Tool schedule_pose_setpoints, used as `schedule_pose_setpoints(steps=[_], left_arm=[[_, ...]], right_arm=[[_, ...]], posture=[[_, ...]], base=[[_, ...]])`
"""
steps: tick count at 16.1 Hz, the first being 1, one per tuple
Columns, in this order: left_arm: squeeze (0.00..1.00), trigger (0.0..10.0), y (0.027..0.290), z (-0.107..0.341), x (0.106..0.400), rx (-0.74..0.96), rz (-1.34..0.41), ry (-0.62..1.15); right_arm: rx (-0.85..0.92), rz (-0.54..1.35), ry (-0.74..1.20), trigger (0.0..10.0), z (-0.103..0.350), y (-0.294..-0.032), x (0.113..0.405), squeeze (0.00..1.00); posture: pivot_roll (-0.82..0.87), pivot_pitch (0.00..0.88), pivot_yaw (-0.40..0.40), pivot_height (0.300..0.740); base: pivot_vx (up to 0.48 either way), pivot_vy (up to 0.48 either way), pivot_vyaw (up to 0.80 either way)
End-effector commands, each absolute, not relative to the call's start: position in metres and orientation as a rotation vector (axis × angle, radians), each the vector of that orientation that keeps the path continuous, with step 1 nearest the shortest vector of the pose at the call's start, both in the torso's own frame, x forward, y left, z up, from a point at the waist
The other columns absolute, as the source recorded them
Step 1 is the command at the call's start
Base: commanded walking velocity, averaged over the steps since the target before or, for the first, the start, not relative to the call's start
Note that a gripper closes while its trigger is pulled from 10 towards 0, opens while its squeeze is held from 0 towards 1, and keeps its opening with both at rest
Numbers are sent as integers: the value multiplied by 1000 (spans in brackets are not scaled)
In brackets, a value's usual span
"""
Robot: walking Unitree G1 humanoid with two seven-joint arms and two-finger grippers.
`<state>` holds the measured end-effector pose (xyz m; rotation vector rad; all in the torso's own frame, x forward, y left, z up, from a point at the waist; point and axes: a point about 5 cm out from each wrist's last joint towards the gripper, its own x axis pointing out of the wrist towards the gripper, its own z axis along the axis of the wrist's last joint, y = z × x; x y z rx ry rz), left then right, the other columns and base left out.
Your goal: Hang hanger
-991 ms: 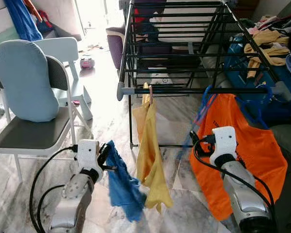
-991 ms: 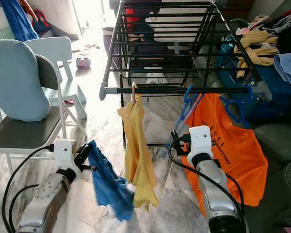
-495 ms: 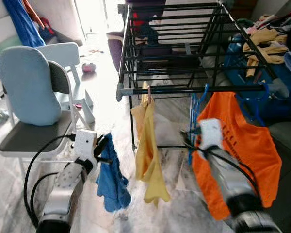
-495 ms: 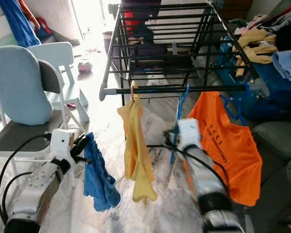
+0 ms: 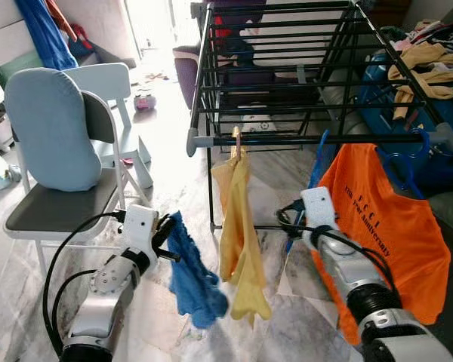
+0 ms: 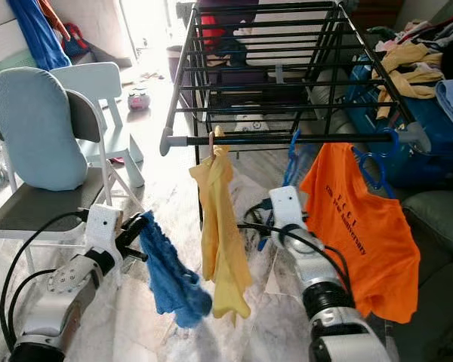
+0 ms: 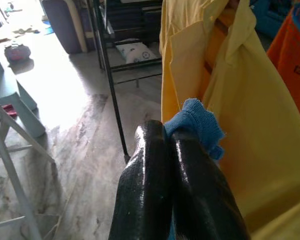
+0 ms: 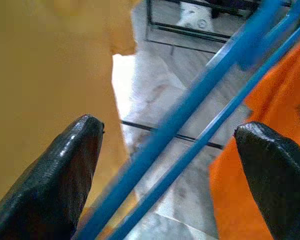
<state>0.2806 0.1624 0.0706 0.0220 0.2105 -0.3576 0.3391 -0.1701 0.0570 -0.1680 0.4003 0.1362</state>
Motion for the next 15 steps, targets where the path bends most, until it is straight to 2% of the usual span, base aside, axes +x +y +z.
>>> schedule_pose_setpoints(steps=[1, 6, 14, 15], left_arm=[[0, 10000, 161, 74, 282, 27, -369, 203], [0, 10000, 156, 73, 284, 23, -389, 206], [0, 10000, 155, 72, 283, 27, -393, 209], [0, 10000, 154, 71, 284, 26, -391, 212]], right_arm=[[-174, 118, 393, 10000, 61, -172, 343, 0], [-214, 71, 396, 10000, 63, -183, 347, 0], [-241, 80, 317, 10000, 89, -189, 365, 0], [-244, 105, 334, 7176, 89, -190, 365, 0]], posture=[[-66, 0, 67, 740], [-67, 0, 65, 740], [-66, 0, 56, 740], [-66, 0, 54, 740]], base=[[0, 0, 0], [0, 0, 0], [0, 0, 0], [0, 0, 0]])
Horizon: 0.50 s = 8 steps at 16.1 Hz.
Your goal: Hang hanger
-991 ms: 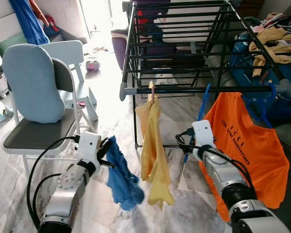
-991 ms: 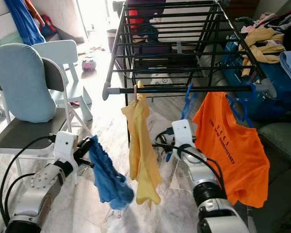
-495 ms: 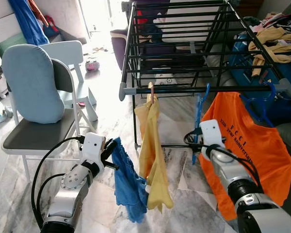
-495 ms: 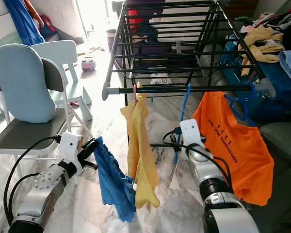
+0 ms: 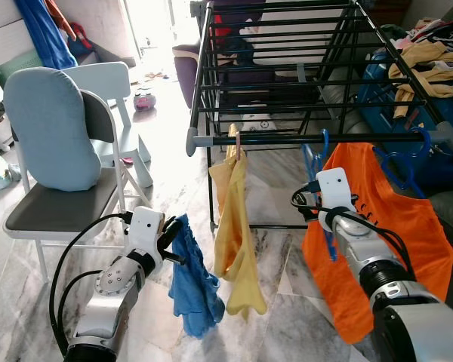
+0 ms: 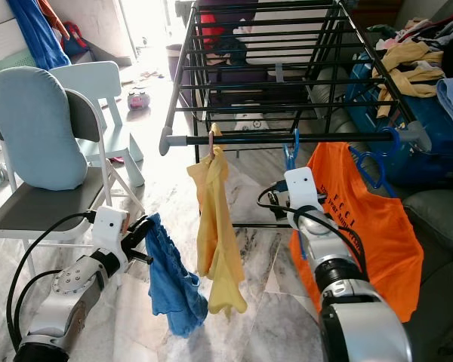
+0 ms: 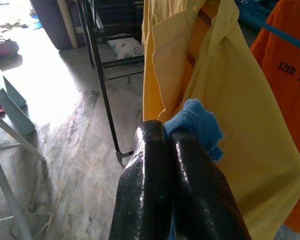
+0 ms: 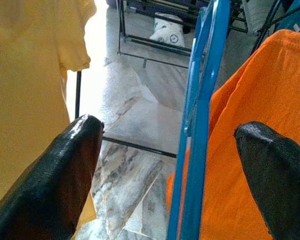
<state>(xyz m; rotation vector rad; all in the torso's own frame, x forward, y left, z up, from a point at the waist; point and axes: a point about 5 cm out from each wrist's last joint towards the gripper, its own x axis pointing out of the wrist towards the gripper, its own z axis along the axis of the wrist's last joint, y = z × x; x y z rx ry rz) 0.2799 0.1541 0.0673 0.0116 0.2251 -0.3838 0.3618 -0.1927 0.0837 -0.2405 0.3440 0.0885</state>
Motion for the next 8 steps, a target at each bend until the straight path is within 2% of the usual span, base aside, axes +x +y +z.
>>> schedule_pose_setpoints(steps=[1, 8], left_arm=[[0, 10000, 153, 71, 284, 26, -392, 214], [0, 10000, 151, 67, 282, 29, -404, 239]], right_arm=[[-246, 110, 342, 0, 88, -192, 365, 0], [-251, 113, 379, 0, 86, -196, 364, 0]], posture=[[-66, 0, 52, 740], [-70, 0, 51, 740]], base=[[0, 0, 0], [0, 0, 0]])
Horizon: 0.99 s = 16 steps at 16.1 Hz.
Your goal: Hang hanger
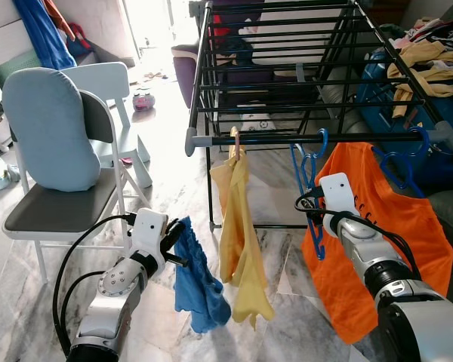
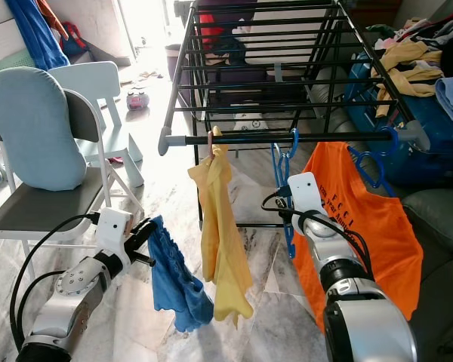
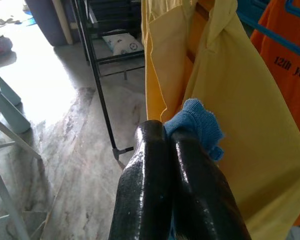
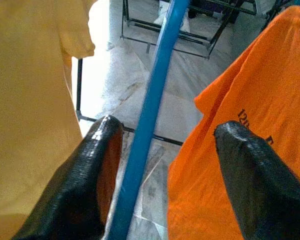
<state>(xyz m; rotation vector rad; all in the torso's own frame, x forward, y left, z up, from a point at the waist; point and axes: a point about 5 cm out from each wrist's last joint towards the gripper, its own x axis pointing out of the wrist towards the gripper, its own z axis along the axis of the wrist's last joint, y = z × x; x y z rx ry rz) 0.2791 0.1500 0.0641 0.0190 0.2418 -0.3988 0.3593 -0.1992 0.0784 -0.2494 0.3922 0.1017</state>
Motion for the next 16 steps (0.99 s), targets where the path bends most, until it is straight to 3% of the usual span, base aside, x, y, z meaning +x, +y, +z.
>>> schedule_pose_setpoints(steps=[1, 16], left_arm=[[0, 10000, 150, 67, 282, 31, -405, 239], [0, 10000, 146, 64, 282, 30, -412, 262]], right_arm=[[-250, 116, 377, 0, 86, -196, 365, 0], [-249, 141, 390, 0, 83, -195, 363, 0]], posture=[[-71, 0, 51, 740], [-76, 0, 48, 740]], base=[[0, 0, 0], [0, 0, 0]])
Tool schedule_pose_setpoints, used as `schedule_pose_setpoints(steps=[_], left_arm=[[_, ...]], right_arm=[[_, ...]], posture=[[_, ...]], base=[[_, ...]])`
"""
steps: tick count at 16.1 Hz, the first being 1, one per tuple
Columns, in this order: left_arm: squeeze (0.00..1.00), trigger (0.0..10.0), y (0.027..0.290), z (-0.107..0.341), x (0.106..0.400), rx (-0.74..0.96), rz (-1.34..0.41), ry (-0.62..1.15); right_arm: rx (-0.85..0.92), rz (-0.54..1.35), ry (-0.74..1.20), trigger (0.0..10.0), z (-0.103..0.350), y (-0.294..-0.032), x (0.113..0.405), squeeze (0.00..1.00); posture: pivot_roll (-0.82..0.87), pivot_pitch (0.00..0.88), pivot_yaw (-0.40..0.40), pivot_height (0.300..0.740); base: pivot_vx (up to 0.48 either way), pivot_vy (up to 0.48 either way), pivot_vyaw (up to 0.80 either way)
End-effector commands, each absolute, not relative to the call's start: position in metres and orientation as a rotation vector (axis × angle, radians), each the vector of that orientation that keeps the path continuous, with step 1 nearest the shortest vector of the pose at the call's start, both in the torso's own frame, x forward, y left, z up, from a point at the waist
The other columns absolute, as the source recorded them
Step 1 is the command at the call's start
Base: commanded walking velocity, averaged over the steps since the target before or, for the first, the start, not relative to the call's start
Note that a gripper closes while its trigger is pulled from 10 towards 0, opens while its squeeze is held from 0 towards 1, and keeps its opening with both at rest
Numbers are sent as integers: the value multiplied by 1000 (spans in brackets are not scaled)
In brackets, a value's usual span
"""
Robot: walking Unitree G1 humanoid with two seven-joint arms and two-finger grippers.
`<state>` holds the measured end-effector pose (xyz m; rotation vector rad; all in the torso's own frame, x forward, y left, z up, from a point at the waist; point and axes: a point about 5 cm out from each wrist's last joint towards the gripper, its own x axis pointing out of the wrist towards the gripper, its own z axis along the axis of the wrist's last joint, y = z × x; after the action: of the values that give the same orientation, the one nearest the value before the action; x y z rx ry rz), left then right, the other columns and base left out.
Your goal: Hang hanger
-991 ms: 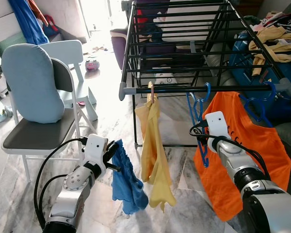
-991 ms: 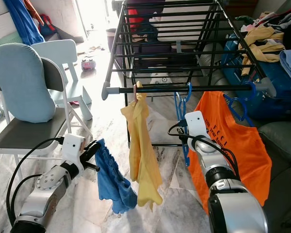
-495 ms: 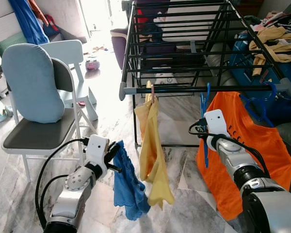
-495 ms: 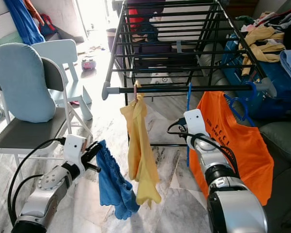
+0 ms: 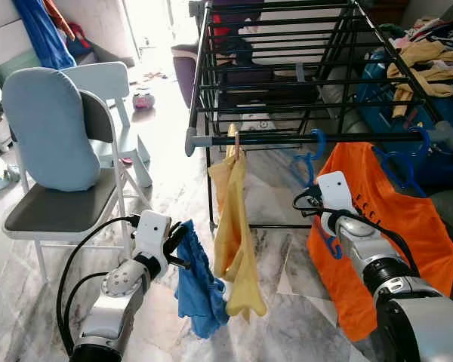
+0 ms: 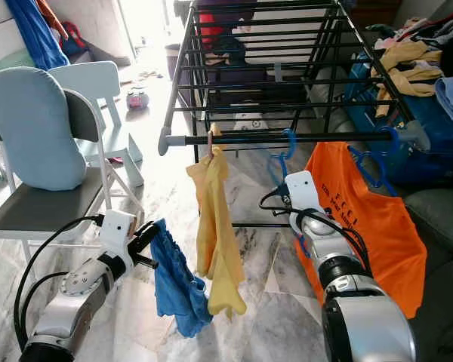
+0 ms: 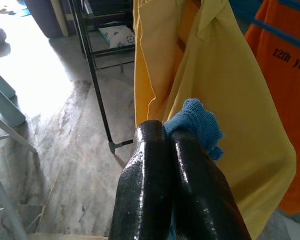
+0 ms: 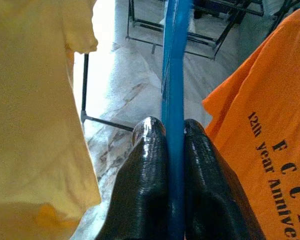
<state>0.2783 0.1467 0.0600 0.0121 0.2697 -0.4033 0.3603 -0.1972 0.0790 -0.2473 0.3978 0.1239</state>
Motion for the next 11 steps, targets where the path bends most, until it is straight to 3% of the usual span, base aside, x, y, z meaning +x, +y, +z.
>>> schedule_pose_setpoints(steps=[1, 7, 8, 9, 10, 11], left_arm=[[0, 10000, 146, 64, 282, 32, -413, 262], [0, 10000, 146, 64, 281, 32, -410, 259], [0, 10000, 146, 66, 281, 20, -400, 245], [0, 10000, 146, 67, 281, 18, -391, 231], [0, 10000, 148, 69, 279, 10, -377, 211], [0, 10000, 147, 70, 278, 3, -376, 204]], right_arm=[[-250, 143, 389, 0, 83, -195, 363, 0], [-253, 155, 376, 0, 79, -198, 359, 0], [-243, 151, 330, 1176, 83, -198, 360, 0], [-236, 141, 285, 4039, 87, -199, 360, 0], [-240, 113, 217, 8980, 92, -203, 359, 0], [-221, 96, 182, 10000, 91, -205, 354, 0]], posture=[[-76, 0, 48, 740], [-76, 0, 50, 740], [-75, 0, 48, 740], [-75, 0, 47, 740], [-76, 0, 44, 740], [-79, 0, 43, 740]], base=[[0, 0, 0], [0, 0, 0], [0, 0, 0], [0, 0, 0], [0, 0, 0], [0, 0, 0]])
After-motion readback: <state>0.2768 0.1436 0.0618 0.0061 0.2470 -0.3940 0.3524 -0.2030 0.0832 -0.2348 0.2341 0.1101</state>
